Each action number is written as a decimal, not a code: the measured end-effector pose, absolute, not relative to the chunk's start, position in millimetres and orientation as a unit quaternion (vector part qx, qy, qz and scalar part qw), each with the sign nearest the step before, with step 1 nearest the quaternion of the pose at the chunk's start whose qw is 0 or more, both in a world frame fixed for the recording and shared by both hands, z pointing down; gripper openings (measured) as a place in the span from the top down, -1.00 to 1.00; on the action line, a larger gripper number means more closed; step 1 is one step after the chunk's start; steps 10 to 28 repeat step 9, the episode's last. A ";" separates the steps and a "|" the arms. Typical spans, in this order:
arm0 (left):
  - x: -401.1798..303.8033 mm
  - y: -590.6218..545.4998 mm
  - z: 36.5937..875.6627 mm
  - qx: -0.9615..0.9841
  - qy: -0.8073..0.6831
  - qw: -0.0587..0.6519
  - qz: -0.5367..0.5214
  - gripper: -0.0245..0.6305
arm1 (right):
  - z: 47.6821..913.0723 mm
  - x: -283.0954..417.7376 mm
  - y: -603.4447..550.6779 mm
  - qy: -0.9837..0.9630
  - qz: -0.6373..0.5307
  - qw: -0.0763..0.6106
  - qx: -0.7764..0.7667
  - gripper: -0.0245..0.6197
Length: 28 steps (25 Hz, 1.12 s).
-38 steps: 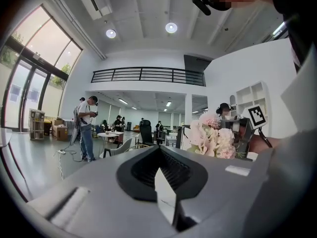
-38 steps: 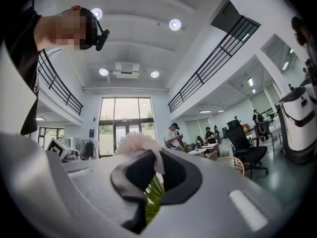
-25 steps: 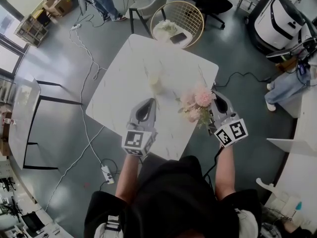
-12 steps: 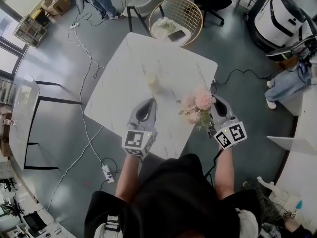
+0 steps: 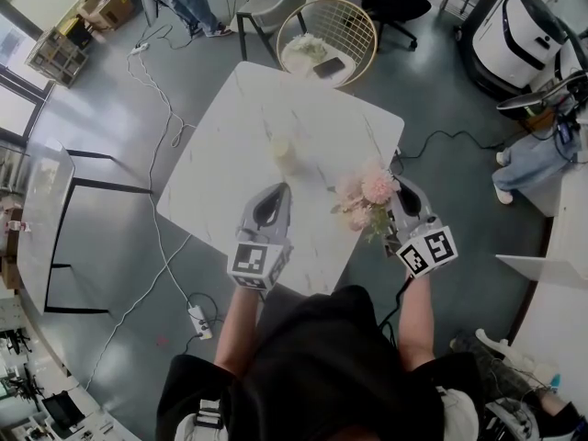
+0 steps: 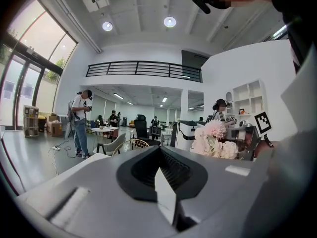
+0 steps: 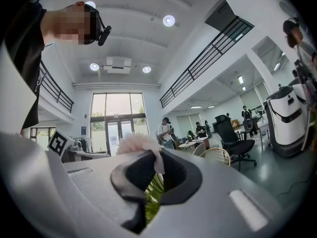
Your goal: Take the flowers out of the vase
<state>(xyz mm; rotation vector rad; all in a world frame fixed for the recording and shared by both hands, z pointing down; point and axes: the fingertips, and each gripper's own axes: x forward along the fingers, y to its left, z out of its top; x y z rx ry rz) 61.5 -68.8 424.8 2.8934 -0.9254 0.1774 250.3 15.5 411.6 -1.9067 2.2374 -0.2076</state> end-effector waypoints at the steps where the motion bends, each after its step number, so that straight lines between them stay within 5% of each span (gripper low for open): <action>1: 61.7 -68.6 424.2 0.950 -0.304 0.049 0.058 0.90 | 411.1 250.7 15.5 0.756 -0.070 0.097 -0.644 0.91; 28: 57.8 -65.3 427.8 0.949 -0.306 0.048 0.060 0.90 | 415.1 246.0 18.2 0.758 -0.068 0.095 -0.642 0.91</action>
